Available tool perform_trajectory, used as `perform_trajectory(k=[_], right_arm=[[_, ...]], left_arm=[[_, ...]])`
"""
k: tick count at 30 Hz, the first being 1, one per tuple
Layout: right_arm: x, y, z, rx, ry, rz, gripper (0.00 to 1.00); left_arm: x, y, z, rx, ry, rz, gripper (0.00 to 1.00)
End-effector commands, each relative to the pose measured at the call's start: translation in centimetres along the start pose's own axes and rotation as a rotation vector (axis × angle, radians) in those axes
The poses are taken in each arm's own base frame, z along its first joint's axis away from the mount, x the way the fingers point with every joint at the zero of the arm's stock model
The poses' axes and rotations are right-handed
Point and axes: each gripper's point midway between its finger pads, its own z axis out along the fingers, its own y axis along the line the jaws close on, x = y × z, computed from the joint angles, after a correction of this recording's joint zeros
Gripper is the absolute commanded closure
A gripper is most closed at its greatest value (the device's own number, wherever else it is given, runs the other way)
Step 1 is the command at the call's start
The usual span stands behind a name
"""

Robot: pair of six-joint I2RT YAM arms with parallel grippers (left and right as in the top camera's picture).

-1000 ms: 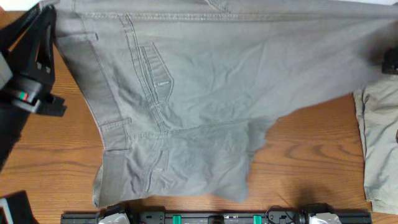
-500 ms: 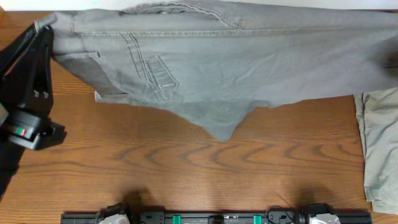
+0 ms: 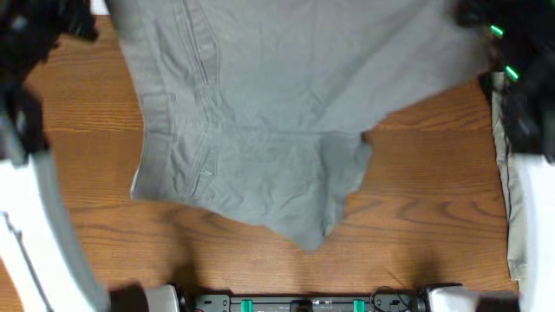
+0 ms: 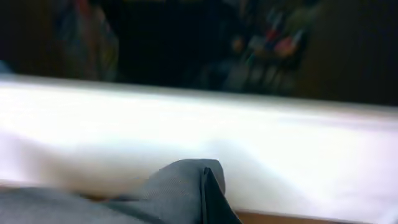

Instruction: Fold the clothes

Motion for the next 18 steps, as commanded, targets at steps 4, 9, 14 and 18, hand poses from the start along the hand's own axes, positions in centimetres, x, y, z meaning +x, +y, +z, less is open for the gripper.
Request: perform_trajectory(k=[4,9,14,18], right_arm=[[11.6,0.2,12.4,-0.046,0.207,0.114,0.99],[19.8,1.1,18.3,-0.094,0.31,0.155,0.99],[23.9,1.1,19.6,-0.098,0.387,0.179,0.99],[24.3,1.0,19.4,-0.101,0.406,0.151,0.99]], left_arm=[[14.9,10.9,10.5,-0.117,0.308,-0.137,0.94],[24.5,12.9,15.1,-0.09,0.469,-0.237,0.94],[27.6,13.5,16.2,-0.086,0.52,-0.27,0.94],[27.3,13.7,16.1,-0.101,0.515,-0.261,0.94]])
